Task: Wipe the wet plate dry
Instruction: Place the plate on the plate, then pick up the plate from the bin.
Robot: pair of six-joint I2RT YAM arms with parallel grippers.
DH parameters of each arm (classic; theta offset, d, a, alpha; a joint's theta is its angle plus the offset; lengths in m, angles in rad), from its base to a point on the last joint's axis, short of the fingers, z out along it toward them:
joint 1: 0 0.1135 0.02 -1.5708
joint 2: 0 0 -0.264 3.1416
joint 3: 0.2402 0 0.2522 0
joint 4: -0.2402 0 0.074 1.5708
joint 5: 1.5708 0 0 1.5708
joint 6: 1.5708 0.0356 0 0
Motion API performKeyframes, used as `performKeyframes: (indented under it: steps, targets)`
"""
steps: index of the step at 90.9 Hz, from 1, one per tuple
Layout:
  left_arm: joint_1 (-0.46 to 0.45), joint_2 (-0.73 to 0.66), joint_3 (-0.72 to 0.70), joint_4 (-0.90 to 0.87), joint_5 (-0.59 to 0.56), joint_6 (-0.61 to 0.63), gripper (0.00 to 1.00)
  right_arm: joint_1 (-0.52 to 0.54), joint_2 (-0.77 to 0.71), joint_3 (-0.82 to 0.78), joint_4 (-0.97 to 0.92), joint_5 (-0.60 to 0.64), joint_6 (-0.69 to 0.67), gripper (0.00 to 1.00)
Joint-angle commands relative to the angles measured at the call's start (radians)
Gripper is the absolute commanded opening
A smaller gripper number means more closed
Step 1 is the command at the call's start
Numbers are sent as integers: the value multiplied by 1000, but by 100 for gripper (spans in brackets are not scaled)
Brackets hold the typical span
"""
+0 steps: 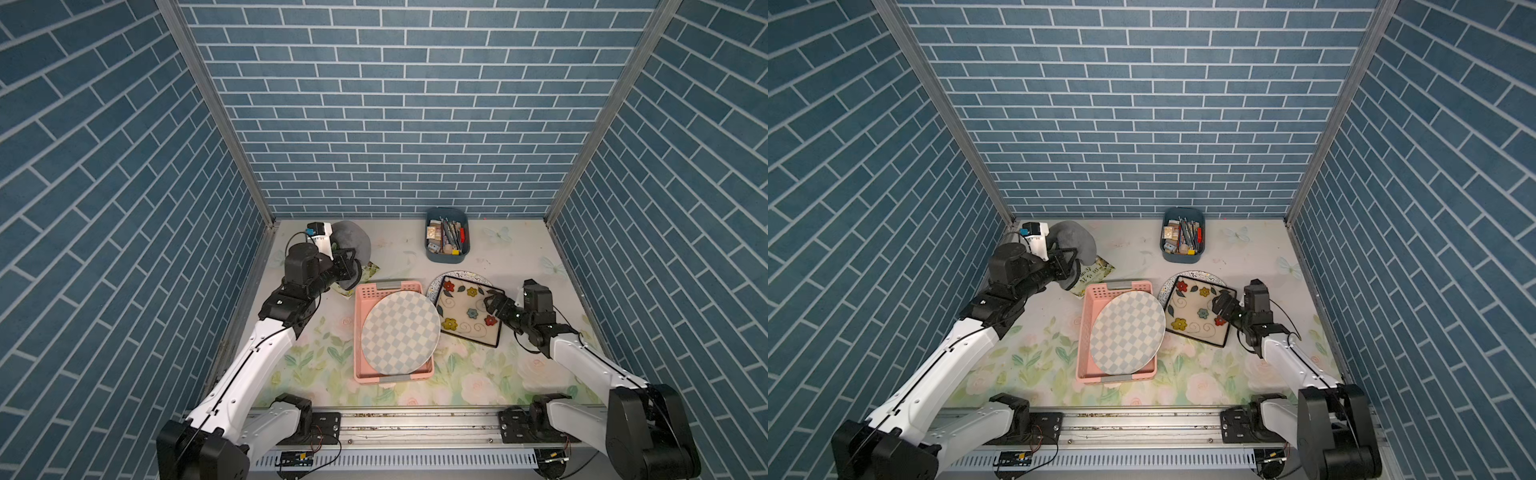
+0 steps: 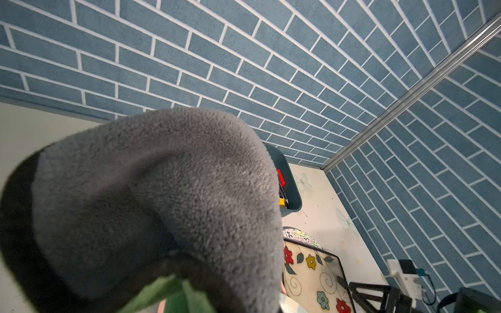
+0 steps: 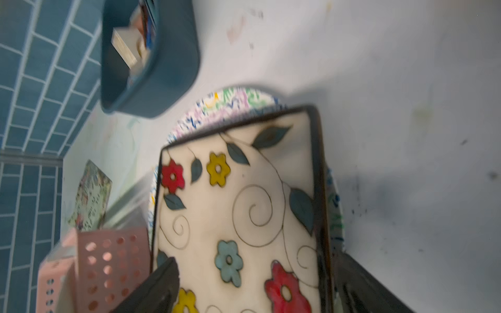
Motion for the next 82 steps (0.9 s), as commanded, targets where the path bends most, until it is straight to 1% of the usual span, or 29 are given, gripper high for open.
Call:
performKeyframes:
  steps: [1,5,7,12,20,24,28,33,38,41,47,68,76,82]
  targets:
    - [1,-20,-12,50,20,-2,0,5,-150,60,-35,130,-26,92]
    - [0,-20,-13,56,24,-7,0,24,-186,64,1,114,-3,87]
    - [-1,-20,-13,59,26,-9,0,40,-195,70,15,107,-2,83]
    - [-3,-17,-13,65,31,-15,0,102,-186,91,50,27,-6,74]
    - [-8,-15,-12,74,33,-21,0,227,-103,117,84,-164,-23,68]
    - [-11,-13,-9,74,36,-22,0,291,-60,133,67,-216,-42,67]
    - [-14,-11,-8,74,37,-23,0,362,-13,147,34,-216,-65,68]
    - [-17,-8,-7,78,43,-31,0,433,27,148,8,-187,-89,72]
    - [-20,-7,-7,84,54,-41,0,471,72,147,-8,-168,-99,73]
    - [-22,-6,-6,90,59,-45,0,487,99,148,-12,-164,-102,73]
    - [-25,-5,-2,95,62,-51,0,514,146,161,-9,-156,-111,69]
    - [-27,-6,5,90,64,-51,0,579,273,216,13,-176,-128,38]
    - [-27,-9,2,95,72,-56,0,587,286,215,12,-162,-123,21]
    - [-27,-8,-2,100,77,-58,0,589,269,209,13,-149,-118,6]
